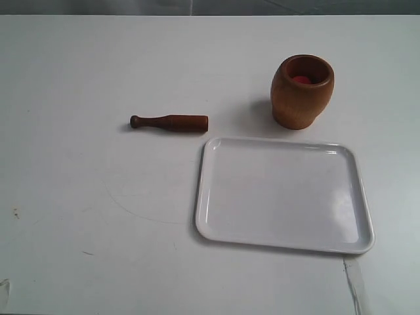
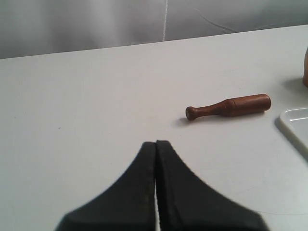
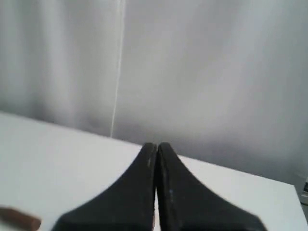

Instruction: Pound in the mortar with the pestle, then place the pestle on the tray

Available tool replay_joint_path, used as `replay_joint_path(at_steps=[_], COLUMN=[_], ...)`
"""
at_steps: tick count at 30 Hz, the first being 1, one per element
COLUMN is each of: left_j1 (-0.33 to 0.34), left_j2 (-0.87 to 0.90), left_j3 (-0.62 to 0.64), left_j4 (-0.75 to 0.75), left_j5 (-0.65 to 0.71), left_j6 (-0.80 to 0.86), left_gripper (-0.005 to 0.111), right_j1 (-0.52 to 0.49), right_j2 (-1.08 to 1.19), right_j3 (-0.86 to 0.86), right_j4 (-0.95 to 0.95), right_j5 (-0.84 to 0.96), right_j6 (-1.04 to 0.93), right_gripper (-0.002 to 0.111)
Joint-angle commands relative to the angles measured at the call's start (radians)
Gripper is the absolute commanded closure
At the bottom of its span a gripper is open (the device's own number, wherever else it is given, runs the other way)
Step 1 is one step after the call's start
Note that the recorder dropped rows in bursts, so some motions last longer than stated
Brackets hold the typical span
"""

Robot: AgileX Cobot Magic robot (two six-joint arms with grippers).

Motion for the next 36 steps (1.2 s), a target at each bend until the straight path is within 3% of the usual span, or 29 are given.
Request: replay_joint_path(at_steps=[1,11,16,26,36], left_j1=[-0.008,-0.008,-0.008,-0.008,-0.008], left_j2=[-0.001,-0.001,-0.001,-0.001,-0.001], left_j3=[0.001,0.001,0.001,0.001,0.001], left_j4=[-0.007,-0.007,-0.007,-0.007,-0.007], left_j5=[-0.003,-0.003,-0.003,-0.003,-0.003], left_j6=[-0.008,-0.008,-0.008,-0.008,-0.008], left_gripper=[0.107,0.107,0.107,0.107,0.107], right_j1=[0.07,0.235,0.325,0.499,0.516], right_j2=[0.295,0.881,1.142,1.536,1.885], right_j3=[-0.229,-0.704,-0.931,-1.234,-1.58], right_j4=[0.088,0.123,0.016,-0.19,-0.207], right_j5=[0.242,0.536,0.713,0.722,0.854], right_j6=[-0.222,-0.324,-0.326,-0.331,-0.341], right_gripper=[0.108,0.108,0.108,0.108,0.108])
